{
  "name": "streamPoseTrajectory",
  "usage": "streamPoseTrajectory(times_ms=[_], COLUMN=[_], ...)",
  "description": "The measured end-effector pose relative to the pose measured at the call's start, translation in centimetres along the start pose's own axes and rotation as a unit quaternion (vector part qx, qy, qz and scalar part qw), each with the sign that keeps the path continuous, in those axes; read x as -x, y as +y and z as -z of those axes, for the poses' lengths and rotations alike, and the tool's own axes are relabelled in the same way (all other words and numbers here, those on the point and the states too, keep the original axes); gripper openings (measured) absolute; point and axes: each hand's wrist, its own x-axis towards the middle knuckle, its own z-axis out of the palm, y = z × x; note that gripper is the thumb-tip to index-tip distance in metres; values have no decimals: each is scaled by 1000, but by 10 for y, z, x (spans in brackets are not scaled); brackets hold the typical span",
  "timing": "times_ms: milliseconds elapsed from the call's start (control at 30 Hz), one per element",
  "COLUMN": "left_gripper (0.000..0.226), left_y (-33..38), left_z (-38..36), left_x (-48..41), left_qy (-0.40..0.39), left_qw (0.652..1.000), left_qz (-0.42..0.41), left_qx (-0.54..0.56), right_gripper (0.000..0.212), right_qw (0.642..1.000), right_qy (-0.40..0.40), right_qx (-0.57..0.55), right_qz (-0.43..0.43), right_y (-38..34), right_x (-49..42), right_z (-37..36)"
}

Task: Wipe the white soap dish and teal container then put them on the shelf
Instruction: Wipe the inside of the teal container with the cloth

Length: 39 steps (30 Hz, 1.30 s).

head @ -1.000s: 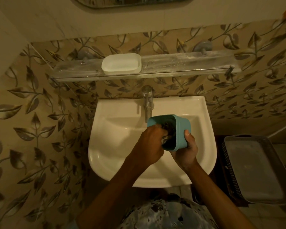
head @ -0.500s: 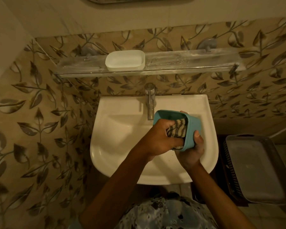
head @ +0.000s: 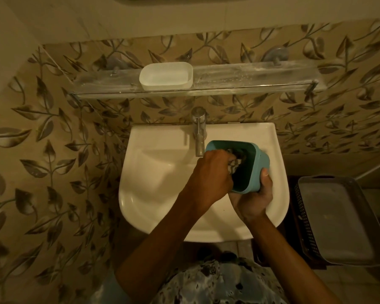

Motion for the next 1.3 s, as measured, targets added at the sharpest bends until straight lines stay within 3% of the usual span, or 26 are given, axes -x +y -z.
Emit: streamPoseTrajectory(times_ms=[233,433,733,833,967,1133,1233,1300], left_gripper=[35,39,38,47,57,53,37,37], left_y=[8,3,-18,-32,-66,-112,-138,-152], left_z=[23,36,43,54,66,60,43,32], left_x=[-6,-1,-3,1,20,33,22,12], left_qy=[-90,-194,-276,-293,-217,-34,50,80], left_qw=[990,943,913,901,856,728,669,653], left_qz=[50,48,64,64,110,184,306,362], left_qx=[96,265,294,314,456,659,675,660], right_gripper=[55,53,65,64,63,79,81,81], right_qw=[997,996,995,995,998,995,995,995], right_qy=[-24,-29,-78,-83,-27,11,26,30], right_qx=[73,77,61,51,-11,-36,-21,-18], right_qz=[27,32,-23,-36,-53,-87,-96,-94], right_y=[3,9,12,14,16,7,4,4], right_x=[-2,2,6,7,5,2,5,10], right_z=[-2,0,2,-1,-2,6,15,20])
